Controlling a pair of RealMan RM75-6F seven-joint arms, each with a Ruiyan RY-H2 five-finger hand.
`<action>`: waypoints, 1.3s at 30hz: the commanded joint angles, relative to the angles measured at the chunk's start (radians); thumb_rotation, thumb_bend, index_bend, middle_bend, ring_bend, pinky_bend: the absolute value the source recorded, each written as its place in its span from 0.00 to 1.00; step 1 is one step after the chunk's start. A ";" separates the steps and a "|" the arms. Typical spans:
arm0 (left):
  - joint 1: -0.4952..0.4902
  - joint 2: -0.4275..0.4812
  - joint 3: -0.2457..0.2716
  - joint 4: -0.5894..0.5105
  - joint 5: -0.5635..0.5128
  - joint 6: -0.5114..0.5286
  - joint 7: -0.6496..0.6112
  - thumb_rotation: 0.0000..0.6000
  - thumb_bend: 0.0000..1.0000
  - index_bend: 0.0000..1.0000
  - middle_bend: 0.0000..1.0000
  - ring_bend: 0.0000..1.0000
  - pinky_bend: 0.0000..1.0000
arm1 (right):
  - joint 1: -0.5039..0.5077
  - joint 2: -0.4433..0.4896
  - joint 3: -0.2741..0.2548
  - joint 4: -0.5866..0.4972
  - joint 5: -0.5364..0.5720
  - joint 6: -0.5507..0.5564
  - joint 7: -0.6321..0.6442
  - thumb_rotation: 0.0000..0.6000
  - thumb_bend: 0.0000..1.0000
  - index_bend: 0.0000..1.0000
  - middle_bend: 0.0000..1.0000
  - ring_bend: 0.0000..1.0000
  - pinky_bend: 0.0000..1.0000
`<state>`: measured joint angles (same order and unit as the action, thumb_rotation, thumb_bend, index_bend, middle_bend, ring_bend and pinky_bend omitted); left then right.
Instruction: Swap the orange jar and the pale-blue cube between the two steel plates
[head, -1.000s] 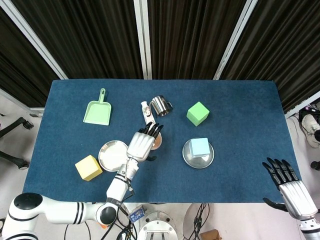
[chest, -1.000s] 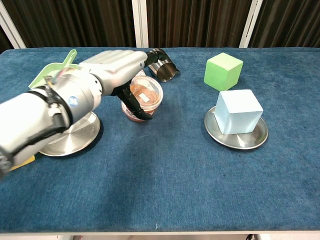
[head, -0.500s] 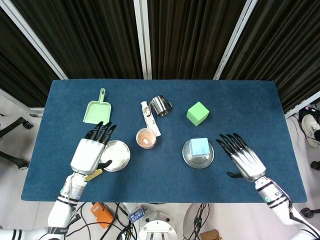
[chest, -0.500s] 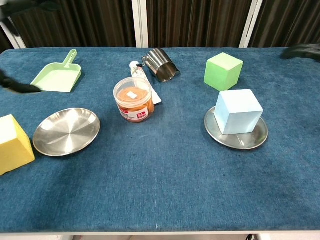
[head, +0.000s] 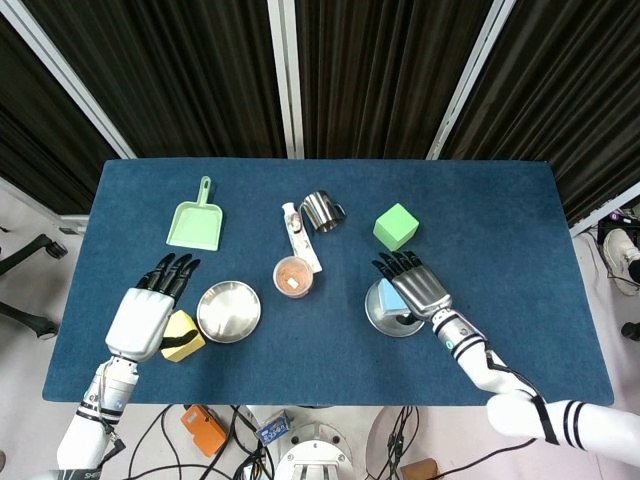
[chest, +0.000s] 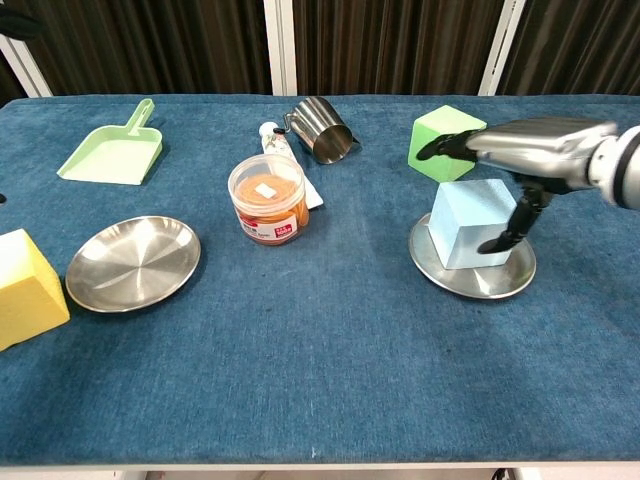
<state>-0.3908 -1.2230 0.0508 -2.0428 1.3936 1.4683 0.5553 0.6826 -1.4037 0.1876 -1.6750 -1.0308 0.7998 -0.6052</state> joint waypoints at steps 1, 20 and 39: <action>0.007 0.009 -0.008 0.002 0.000 -0.007 -0.013 1.00 0.00 0.02 0.05 0.05 0.27 | 0.021 -0.031 -0.019 0.024 0.035 0.035 -0.037 1.00 0.40 0.55 0.45 0.47 0.57; 0.059 0.058 -0.047 -0.013 0.037 -0.004 -0.052 1.00 0.00 0.02 0.05 0.05 0.27 | 0.039 -0.016 -0.072 -0.216 -0.167 0.161 -0.035 1.00 0.44 0.78 0.66 0.67 0.78; 0.117 0.101 -0.052 -0.013 0.156 0.034 -0.137 1.00 0.00 0.00 0.05 0.05 0.27 | 0.161 -0.197 -0.067 -0.146 0.019 0.073 -0.091 1.00 0.41 0.00 0.02 0.02 0.10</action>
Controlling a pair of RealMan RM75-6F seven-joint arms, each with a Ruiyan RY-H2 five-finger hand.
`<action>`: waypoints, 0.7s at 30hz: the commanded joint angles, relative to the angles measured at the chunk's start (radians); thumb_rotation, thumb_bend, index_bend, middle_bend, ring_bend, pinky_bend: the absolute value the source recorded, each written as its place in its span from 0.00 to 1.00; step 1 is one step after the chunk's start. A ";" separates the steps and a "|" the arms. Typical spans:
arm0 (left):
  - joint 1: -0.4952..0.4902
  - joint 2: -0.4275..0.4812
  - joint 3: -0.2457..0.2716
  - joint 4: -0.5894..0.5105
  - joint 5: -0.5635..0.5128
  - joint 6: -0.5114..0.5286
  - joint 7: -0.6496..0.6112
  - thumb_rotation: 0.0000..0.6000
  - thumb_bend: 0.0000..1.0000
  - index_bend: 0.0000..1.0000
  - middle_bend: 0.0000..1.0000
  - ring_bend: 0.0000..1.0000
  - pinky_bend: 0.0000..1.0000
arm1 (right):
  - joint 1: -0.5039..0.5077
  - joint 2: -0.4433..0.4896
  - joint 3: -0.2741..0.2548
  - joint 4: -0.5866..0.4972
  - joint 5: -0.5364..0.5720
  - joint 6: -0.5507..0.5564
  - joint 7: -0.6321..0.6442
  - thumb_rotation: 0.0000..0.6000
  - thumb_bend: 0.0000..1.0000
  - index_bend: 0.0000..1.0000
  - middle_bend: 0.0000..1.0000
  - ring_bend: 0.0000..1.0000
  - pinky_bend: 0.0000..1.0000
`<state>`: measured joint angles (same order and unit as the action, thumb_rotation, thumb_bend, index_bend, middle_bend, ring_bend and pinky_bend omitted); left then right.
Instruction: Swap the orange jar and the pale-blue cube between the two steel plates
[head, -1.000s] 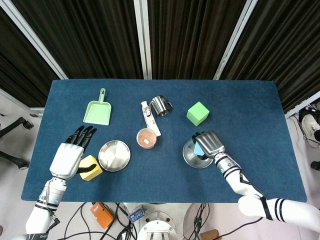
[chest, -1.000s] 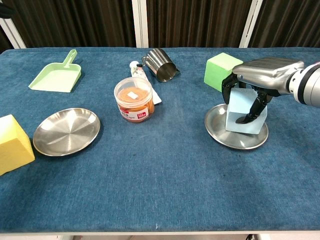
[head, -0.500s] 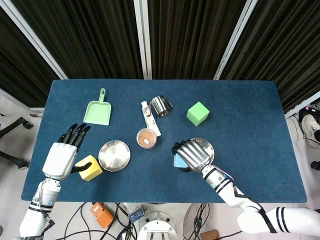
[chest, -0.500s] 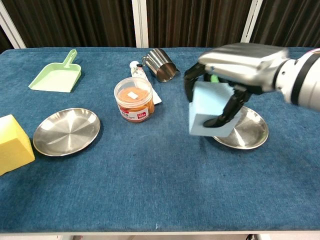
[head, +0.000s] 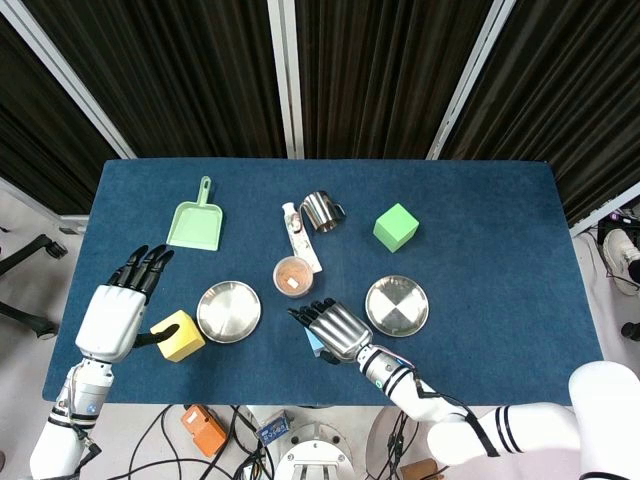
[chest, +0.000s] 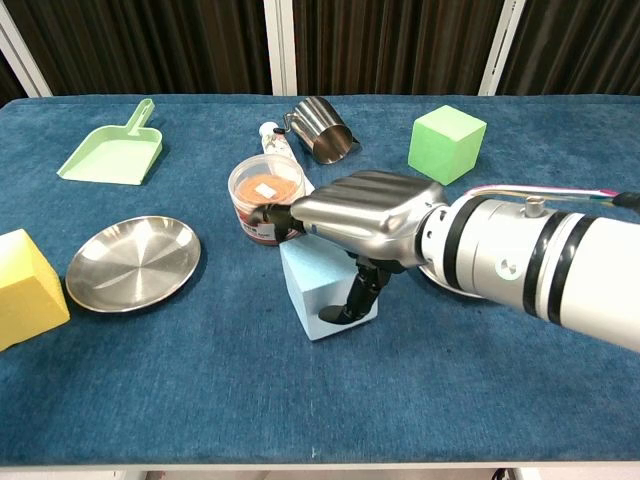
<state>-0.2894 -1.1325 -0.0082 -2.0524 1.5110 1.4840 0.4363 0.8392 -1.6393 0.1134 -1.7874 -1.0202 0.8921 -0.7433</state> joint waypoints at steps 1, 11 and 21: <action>0.020 0.014 0.008 -0.005 0.047 0.023 -0.022 1.00 0.00 0.00 0.05 0.05 0.27 | 0.003 0.055 0.010 -0.047 0.005 -0.024 0.067 1.00 0.38 0.00 0.01 0.01 0.08; 0.061 0.073 -0.001 0.010 0.036 0.043 -0.085 1.00 0.00 0.00 0.05 0.05 0.27 | -0.010 0.185 0.074 -0.111 -0.061 0.057 0.158 1.00 0.30 0.00 0.00 0.00 0.03; 0.066 0.100 -0.023 0.070 -0.028 -0.002 -0.164 1.00 0.00 0.00 0.05 0.05 0.27 | 0.224 -0.017 0.183 0.124 0.297 0.060 -0.089 1.00 0.30 0.00 0.00 0.00 0.02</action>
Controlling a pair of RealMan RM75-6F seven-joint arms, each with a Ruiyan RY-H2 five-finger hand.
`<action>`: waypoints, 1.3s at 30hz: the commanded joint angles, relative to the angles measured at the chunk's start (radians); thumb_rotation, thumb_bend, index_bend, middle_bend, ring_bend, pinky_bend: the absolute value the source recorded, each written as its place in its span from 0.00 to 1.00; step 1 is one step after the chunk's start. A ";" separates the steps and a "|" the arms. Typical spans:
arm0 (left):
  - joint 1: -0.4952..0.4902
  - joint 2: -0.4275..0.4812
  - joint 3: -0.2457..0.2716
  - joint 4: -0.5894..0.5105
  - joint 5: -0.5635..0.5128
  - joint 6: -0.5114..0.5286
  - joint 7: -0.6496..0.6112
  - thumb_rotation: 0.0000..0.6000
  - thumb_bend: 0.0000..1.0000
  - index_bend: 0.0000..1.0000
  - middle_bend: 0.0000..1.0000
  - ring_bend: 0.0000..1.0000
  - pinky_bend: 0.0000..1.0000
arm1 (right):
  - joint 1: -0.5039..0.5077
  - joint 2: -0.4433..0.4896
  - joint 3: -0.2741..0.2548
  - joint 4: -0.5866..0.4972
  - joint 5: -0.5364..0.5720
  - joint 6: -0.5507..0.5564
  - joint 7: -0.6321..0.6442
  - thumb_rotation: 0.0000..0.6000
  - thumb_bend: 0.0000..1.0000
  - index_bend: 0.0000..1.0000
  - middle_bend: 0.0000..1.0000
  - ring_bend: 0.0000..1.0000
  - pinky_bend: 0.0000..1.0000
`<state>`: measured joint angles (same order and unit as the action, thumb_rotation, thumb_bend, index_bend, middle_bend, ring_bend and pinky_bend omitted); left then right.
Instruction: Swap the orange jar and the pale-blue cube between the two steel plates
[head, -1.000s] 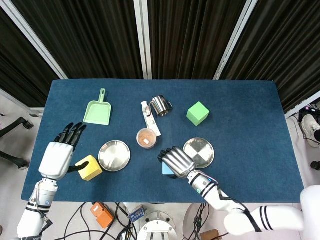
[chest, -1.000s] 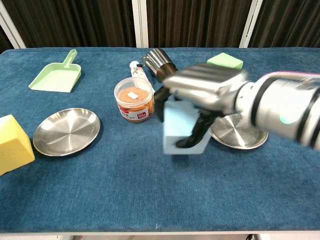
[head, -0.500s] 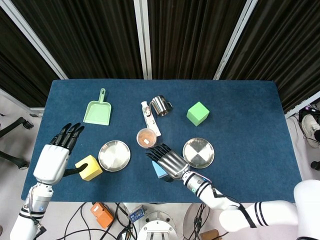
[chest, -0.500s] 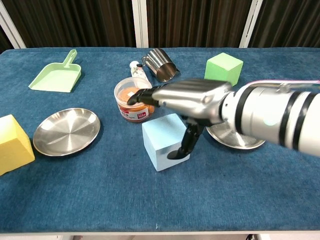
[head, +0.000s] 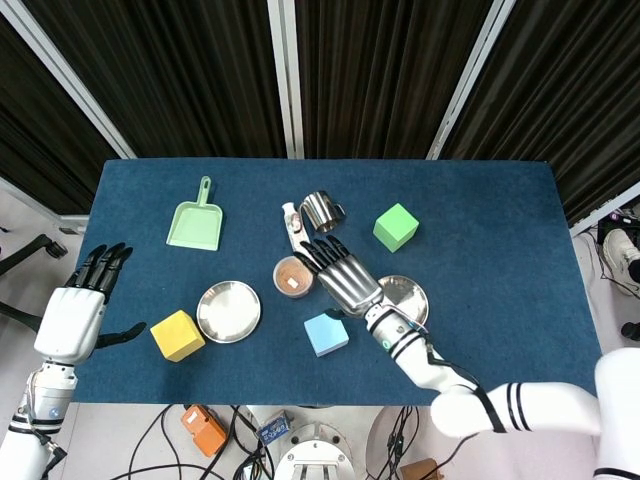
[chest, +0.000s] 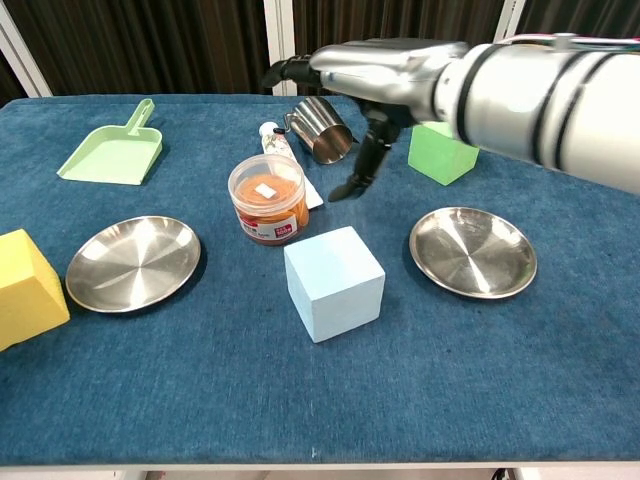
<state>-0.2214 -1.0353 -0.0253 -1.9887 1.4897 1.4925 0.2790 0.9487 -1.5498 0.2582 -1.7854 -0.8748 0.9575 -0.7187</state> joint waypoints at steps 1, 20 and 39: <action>-0.004 0.003 -0.008 0.007 -0.009 -0.015 -0.009 1.00 0.00 0.00 0.05 0.05 0.27 | 0.135 -0.128 0.039 0.146 0.179 -0.005 -0.133 1.00 0.30 0.00 0.00 0.00 0.02; -0.026 0.014 -0.042 0.003 -0.055 -0.082 -0.030 1.00 0.00 0.00 0.05 0.05 0.27 | 0.282 -0.343 0.012 0.474 0.286 -0.053 -0.127 1.00 0.37 0.56 0.49 0.52 0.60; -0.018 0.016 -0.015 -0.031 -0.018 -0.106 0.045 1.00 0.00 0.00 0.05 0.06 0.27 | -0.031 0.141 -0.137 -0.063 -0.141 0.254 0.063 1.00 0.43 0.79 0.68 0.71 0.79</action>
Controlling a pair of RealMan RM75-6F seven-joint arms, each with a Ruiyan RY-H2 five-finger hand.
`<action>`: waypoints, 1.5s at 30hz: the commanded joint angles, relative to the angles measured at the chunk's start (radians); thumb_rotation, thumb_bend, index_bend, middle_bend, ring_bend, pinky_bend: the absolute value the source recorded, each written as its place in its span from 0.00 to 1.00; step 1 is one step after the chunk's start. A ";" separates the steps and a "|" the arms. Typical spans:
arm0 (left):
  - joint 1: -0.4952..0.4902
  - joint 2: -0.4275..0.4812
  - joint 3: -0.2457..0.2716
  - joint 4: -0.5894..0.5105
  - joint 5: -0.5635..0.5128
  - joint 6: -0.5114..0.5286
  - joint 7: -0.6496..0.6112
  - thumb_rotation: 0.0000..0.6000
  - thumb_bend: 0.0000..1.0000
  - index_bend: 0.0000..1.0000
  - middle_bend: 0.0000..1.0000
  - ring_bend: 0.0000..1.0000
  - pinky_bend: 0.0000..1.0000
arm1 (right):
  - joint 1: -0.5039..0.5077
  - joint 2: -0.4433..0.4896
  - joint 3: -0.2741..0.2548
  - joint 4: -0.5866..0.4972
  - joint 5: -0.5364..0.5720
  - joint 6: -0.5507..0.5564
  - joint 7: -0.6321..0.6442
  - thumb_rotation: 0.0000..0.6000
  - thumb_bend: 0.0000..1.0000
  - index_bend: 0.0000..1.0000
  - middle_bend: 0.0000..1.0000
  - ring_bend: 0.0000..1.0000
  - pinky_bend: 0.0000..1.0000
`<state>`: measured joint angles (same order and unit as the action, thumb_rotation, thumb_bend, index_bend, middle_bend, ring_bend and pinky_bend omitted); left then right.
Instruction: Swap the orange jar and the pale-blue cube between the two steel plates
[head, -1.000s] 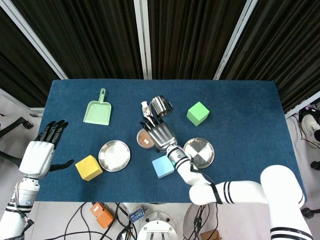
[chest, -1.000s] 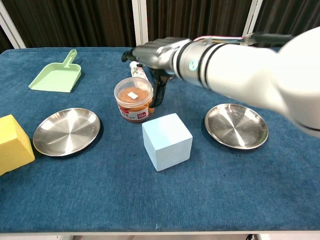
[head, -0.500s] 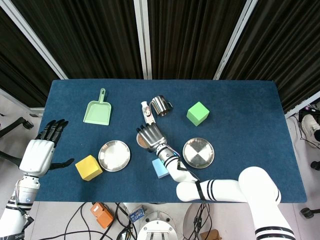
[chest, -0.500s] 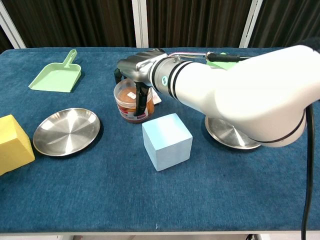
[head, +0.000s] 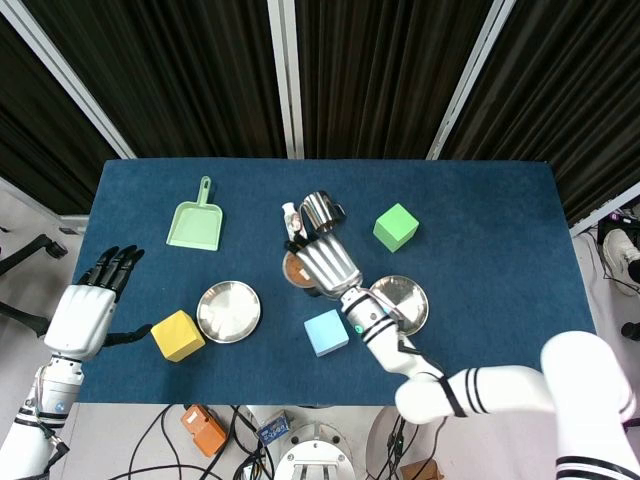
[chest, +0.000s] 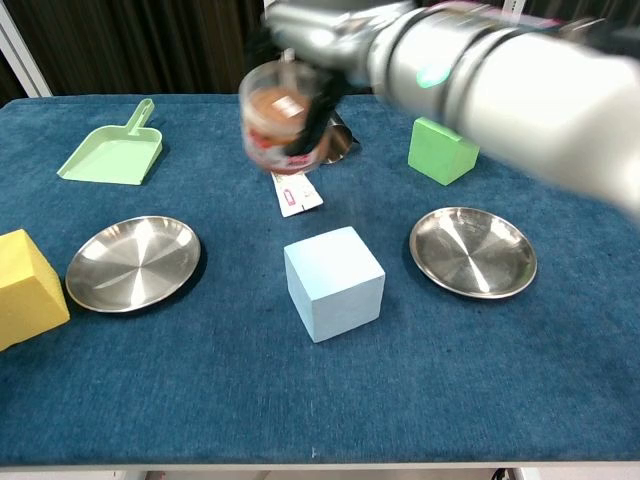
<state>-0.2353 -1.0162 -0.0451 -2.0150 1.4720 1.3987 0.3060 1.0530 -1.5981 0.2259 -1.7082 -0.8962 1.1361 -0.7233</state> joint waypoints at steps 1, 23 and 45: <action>-0.006 -0.007 0.006 -0.006 -0.002 -0.017 0.025 1.00 0.00 0.00 0.05 0.06 0.27 | -0.157 0.218 -0.125 -0.146 -0.136 0.078 0.086 1.00 0.43 0.79 0.68 0.71 0.79; -0.018 -0.070 0.013 -0.003 -0.023 -0.053 0.101 1.00 0.00 0.00 0.05 0.06 0.27 | -0.317 0.166 -0.250 0.150 -0.342 -0.139 0.507 1.00 0.43 0.18 0.33 0.32 0.45; -0.104 -0.251 0.057 -0.089 0.054 -0.233 0.183 1.00 0.02 0.00 0.05 0.05 0.25 | -0.727 0.478 -0.398 0.028 -0.707 0.434 0.559 0.73 0.17 0.00 0.00 0.00 0.00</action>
<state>-0.2987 -1.1957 0.0221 -2.0912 1.5493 1.2272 0.4246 0.4886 -1.2006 -0.1085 -1.6963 -1.5129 1.3808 -0.1907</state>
